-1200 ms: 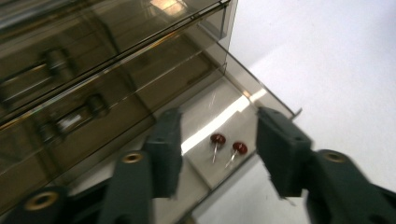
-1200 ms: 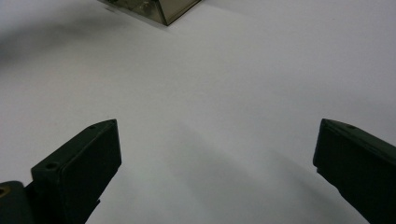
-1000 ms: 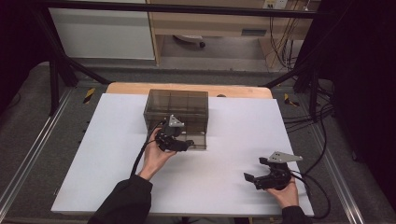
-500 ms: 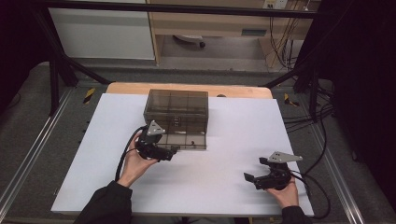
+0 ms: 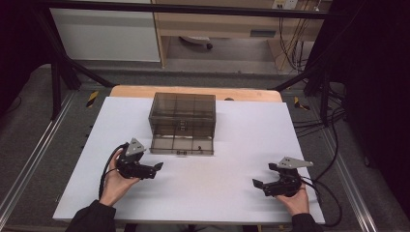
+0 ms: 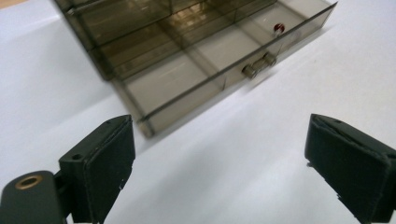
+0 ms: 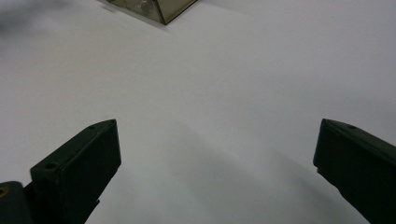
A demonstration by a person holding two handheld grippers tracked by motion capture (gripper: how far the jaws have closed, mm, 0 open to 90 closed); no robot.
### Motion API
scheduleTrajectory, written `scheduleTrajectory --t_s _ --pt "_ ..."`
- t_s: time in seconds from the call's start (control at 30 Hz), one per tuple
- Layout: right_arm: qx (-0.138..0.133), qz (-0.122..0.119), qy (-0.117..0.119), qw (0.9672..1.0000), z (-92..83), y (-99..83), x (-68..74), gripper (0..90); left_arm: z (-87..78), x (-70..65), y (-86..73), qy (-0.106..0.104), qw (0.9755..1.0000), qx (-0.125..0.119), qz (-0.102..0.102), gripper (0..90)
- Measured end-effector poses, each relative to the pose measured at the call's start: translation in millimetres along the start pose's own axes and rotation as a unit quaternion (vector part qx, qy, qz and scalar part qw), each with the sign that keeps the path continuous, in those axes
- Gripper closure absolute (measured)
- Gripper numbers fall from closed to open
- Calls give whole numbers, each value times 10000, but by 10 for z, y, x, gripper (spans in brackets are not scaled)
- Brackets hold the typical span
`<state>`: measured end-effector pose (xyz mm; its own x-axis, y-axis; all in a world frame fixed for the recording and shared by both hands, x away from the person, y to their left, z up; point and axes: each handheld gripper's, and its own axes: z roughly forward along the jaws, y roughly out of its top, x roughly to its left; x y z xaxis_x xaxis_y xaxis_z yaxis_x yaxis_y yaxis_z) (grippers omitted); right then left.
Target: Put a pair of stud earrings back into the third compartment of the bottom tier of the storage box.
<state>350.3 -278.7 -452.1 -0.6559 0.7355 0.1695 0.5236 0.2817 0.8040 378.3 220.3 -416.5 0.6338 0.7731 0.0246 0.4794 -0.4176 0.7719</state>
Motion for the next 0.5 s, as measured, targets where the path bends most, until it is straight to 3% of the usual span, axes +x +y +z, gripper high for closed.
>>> scheduleTrajectory --t_s 0.5 --pt "-3 21 9 10000 -2 0 0 12 -206 234 -420 139 9996 57 -238 77"
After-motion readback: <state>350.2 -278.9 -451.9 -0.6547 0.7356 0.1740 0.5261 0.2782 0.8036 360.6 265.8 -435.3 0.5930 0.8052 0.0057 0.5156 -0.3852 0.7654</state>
